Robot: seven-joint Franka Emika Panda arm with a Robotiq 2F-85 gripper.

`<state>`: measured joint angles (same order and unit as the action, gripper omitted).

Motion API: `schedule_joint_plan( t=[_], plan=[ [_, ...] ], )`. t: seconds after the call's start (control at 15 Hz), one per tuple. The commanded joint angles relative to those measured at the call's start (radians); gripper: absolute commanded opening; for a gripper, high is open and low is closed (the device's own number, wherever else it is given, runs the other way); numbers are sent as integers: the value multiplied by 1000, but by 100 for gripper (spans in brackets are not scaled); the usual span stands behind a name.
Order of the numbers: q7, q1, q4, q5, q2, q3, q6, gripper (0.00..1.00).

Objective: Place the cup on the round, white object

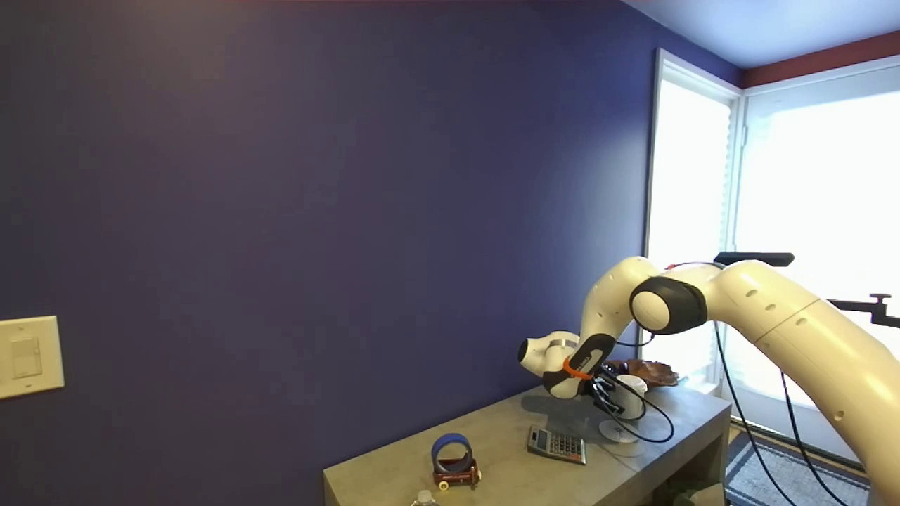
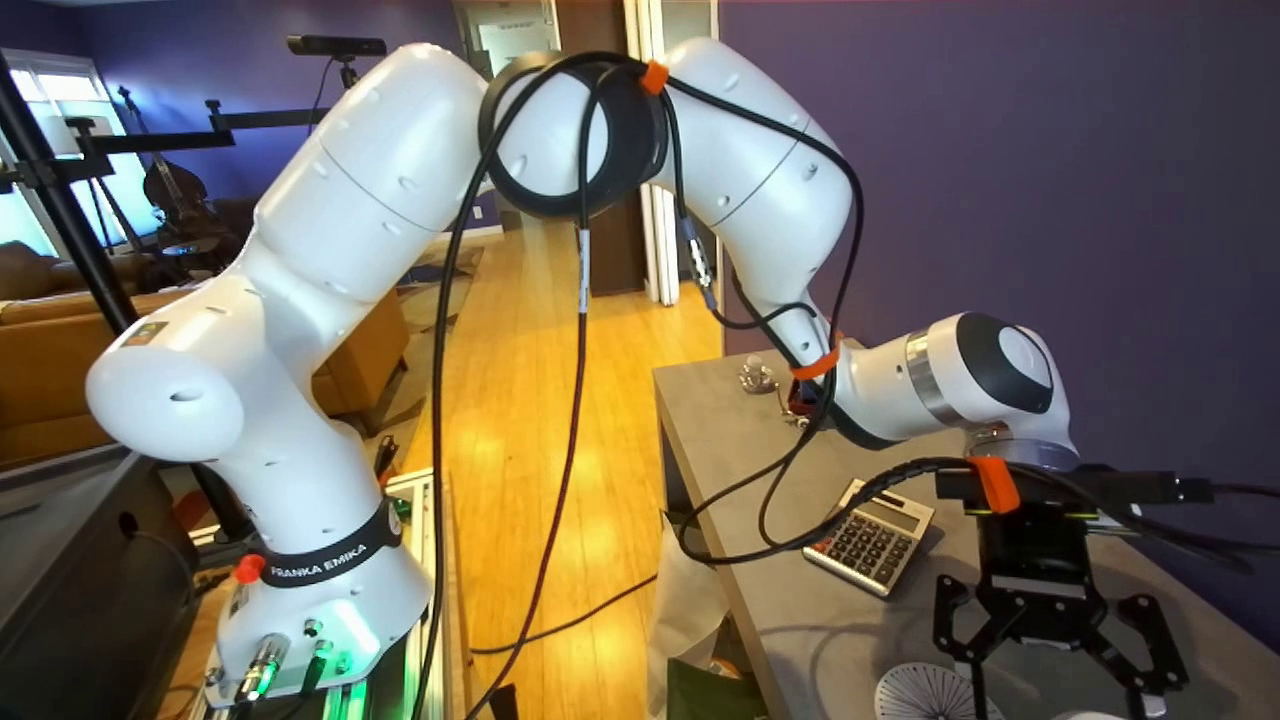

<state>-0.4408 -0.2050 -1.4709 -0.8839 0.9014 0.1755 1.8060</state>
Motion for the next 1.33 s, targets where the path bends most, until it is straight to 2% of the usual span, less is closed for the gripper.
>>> schedule_joint_plan(
  t=[0.0, 1.0, 1.07, 1.2, 1.27],
  plan=[
    [-28, -10, 62, -38, 65, 11, -28, 100],
    [-135, -49, 150, -113, 162, 38, -25, 100],
    [-141, -51, 153, -114, 164, 38, -25, 96],
    [-153, -51, 160, -113, 168, 38, -29, 74],
    [-158, -50, 160, -112, 168, 38, -32, 69]
  ],
)
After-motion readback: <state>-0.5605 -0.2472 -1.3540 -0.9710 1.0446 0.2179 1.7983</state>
